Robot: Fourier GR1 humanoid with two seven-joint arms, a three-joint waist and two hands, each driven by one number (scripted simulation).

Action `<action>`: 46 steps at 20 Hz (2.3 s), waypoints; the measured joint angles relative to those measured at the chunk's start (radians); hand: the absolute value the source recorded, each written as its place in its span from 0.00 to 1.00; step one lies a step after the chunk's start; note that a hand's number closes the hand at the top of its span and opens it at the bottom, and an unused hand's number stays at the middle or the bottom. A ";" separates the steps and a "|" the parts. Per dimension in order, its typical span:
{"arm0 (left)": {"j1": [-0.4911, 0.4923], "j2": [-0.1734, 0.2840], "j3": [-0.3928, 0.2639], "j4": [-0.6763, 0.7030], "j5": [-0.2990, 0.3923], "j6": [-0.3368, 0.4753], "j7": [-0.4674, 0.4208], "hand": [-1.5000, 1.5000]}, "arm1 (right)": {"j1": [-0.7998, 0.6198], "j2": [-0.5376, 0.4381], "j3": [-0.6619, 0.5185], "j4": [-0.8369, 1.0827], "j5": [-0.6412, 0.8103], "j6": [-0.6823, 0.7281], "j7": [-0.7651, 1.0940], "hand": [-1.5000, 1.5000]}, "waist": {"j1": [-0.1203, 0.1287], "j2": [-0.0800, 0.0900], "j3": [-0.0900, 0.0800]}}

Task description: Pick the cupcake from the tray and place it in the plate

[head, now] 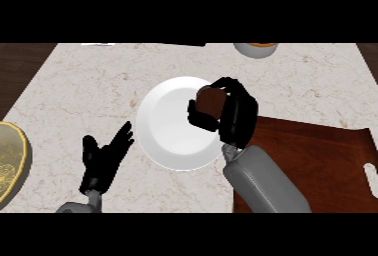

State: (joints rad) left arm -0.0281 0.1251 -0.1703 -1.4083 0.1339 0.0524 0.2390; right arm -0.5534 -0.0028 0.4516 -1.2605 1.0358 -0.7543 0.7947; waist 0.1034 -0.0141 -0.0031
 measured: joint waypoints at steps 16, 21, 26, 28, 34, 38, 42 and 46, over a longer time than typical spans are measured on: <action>0.000 0.002 0.029 0.000 0.002 0.017 -0.009 0.50 | -0.062 -0.008 0.059 0.132 0.473 -0.124 0.371 1.00 | -0.047 0.013 0.002; 0.002 -0.002 0.034 0.010 0.000 0.018 -0.023 0.50 | -0.075 -0.009 0.034 0.184 0.536 -0.159 0.408 1.00 | -0.051 0.018 0.003; -0.002 -0.001 0.034 0.004 -0.003 0.019 -0.019 0.50 | -0.074 -0.007 -0.027 0.269 0.460 -0.170 0.436 0.00 | -0.044 0.026 0.004; -0.018 0.000 0.039 0.008 -0.003 0.018 -0.015 0.50 | -0.071 -0.005 -0.029 0.318 0.373 -0.169 0.435 0.00 | -0.041 0.029 0.005; -0.019 -0.004 0.034 0.002 -0.002 0.009 -0.010 0.50 | -0.135 -0.001 0.013 0.468 0.078 -0.264 0.348 0.00 | -0.030 0.033 0.005; -0.016 -0.015 0.026 0.008 -0.014 0.016 -0.023 0.50 | -0.163 -0.001 0.051 0.508 -0.045 -0.377 0.257 0.00 | -0.028 0.034 0.006; -0.003 -0.011 0.034 -0.004 -0.008 0.017 -0.012 0.50 | -0.156 -0.002 0.054 0.488 -0.091 -0.493 0.183 0.00 | -0.041 0.030 0.006; 0.008 -0.011 0.043 -0.001 -0.009 0.020 -0.025 0.50 | -0.113 -0.002 0.059 0.433 -0.137 -0.572 0.142 0.00 | -0.061 0.024 0.006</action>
State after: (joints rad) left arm -0.0199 0.1139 -0.1274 -1.4092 0.1249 0.0720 0.2141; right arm -0.6667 -0.0053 0.5104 -0.8272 0.8989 -1.3265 0.9363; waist 0.0423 0.0102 0.0030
